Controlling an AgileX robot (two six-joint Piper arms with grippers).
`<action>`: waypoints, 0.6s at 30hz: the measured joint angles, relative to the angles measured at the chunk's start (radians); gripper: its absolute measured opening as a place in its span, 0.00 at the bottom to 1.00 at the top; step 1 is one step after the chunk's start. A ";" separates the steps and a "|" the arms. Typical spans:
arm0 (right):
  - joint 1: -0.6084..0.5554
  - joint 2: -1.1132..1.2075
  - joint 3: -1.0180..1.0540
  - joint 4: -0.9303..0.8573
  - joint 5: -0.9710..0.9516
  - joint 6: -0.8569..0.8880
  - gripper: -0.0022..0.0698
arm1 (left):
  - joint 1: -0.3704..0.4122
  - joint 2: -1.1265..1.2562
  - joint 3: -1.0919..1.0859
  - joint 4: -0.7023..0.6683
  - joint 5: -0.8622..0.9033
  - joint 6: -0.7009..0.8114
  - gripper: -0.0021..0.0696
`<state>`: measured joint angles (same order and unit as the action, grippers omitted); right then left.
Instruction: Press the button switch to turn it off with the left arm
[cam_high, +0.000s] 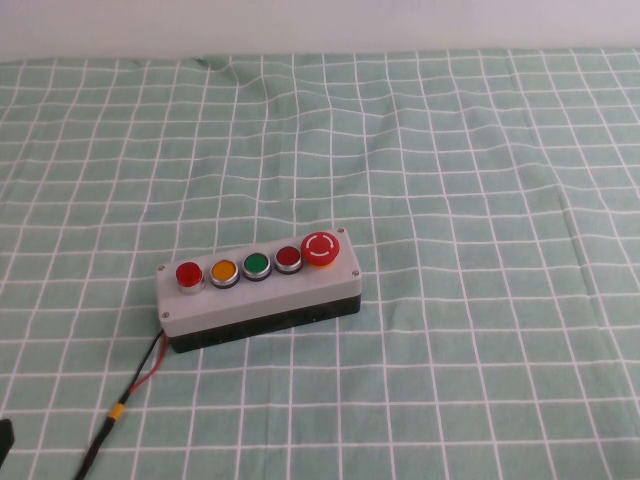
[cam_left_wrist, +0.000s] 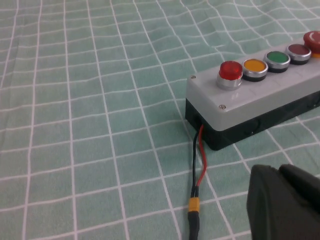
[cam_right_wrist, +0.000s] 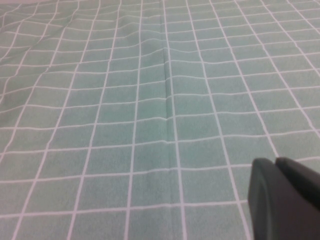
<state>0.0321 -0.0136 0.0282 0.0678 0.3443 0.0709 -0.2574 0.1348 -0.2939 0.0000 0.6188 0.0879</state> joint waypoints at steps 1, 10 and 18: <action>0.000 0.000 0.000 0.000 0.000 0.000 0.01 | 0.000 0.000 0.020 0.000 -0.022 0.000 0.02; 0.000 0.000 0.000 0.000 0.000 0.000 0.01 | 0.000 0.000 0.164 0.000 -0.225 -0.002 0.02; 0.000 0.000 0.000 0.000 0.000 0.000 0.01 | 0.093 -0.107 0.233 -0.035 -0.310 -0.005 0.02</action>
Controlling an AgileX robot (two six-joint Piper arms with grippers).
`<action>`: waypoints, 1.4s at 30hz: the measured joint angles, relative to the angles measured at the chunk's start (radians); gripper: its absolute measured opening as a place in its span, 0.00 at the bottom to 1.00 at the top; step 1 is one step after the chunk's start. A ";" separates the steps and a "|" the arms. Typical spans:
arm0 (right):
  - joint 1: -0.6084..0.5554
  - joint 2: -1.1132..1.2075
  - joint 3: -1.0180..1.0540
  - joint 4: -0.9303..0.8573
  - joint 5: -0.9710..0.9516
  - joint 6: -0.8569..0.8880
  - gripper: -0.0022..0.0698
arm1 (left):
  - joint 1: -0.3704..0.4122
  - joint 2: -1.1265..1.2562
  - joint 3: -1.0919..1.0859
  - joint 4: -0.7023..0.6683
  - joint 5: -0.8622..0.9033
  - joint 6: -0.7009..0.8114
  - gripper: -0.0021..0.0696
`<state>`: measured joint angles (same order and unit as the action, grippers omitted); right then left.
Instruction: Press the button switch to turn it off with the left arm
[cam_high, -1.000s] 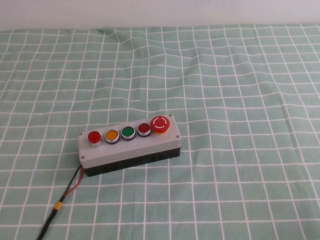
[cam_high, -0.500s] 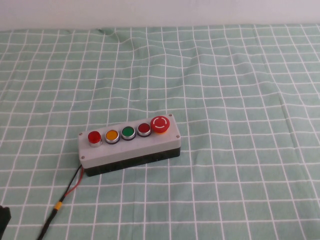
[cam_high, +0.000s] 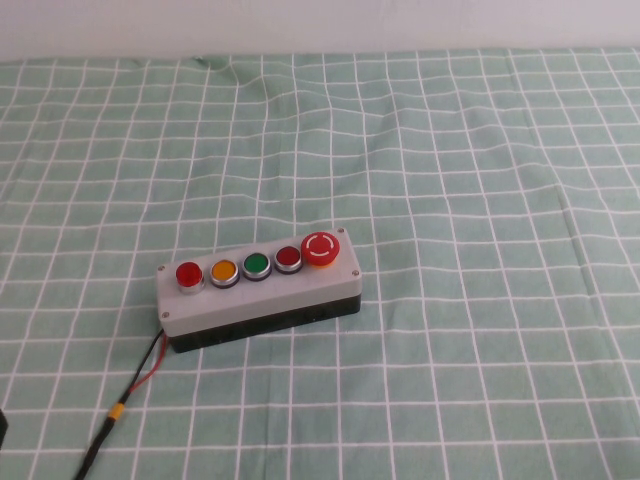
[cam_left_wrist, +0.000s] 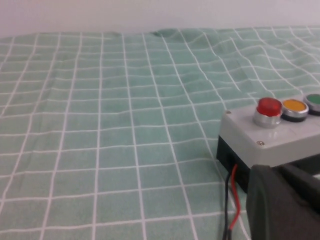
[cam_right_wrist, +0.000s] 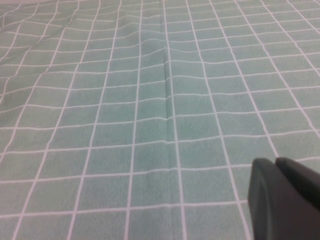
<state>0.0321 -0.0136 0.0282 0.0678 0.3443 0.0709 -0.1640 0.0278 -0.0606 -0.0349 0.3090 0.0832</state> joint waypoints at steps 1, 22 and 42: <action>0.000 0.000 0.000 0.000 0.000 0.000 0.01 | 0.015 -0.019 0.008 -0.002 0.000 0.000 0.02; 0.000 0.000 0.000 0.000 0.000 0.000 0.01 | 0.028 -0.039 0.086 -0.029 0.081 -0.027 0.02; 0.000 0.000 0.000 0.000 0.000 0.000 0.01 | 0.028 -0.039 0.086 -0.029 0.081 -0.027 0.02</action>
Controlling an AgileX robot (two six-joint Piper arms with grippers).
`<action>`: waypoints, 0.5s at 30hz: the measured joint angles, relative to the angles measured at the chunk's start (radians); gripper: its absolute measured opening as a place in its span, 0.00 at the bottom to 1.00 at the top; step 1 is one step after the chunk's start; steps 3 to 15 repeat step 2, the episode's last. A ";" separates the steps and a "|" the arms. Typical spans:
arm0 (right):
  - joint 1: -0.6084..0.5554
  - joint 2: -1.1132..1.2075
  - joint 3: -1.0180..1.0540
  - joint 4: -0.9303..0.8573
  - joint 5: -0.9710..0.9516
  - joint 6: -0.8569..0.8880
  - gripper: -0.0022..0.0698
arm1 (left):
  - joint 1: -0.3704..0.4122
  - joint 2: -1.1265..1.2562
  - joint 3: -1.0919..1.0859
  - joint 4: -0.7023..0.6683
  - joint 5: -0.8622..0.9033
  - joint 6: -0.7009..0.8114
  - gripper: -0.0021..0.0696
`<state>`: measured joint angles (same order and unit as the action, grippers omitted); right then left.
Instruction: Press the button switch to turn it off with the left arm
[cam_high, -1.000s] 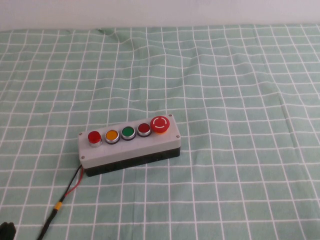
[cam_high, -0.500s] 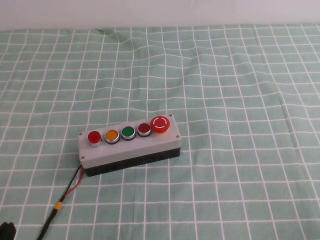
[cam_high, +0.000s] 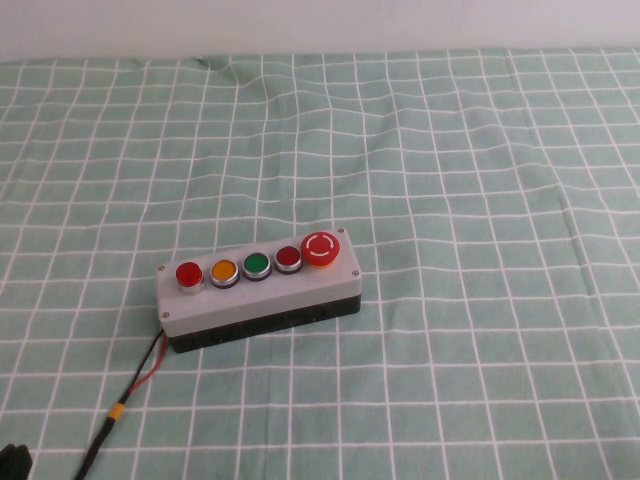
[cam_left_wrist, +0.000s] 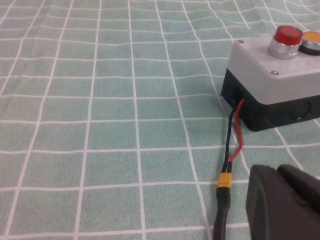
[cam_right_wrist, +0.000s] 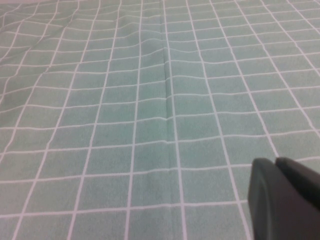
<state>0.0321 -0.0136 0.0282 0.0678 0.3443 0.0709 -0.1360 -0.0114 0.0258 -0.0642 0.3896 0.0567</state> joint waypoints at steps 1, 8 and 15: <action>0.000 0.000 0.000 0.000 0.000 0.000 0.01 | 0.000 0.000 0.000 0.000 0.000 0.000 0.02; 0.000 0.000 0.000 0.000 0.000 0.000 0.01 | 0.000 0.000 0.000 0.000 0.000 0.000 0.02; 0.000 0.000 0.000 0.000 0.000 0.000 0.01 | 0.000 0.000 0.000 0.000 0.000 0.000 0.02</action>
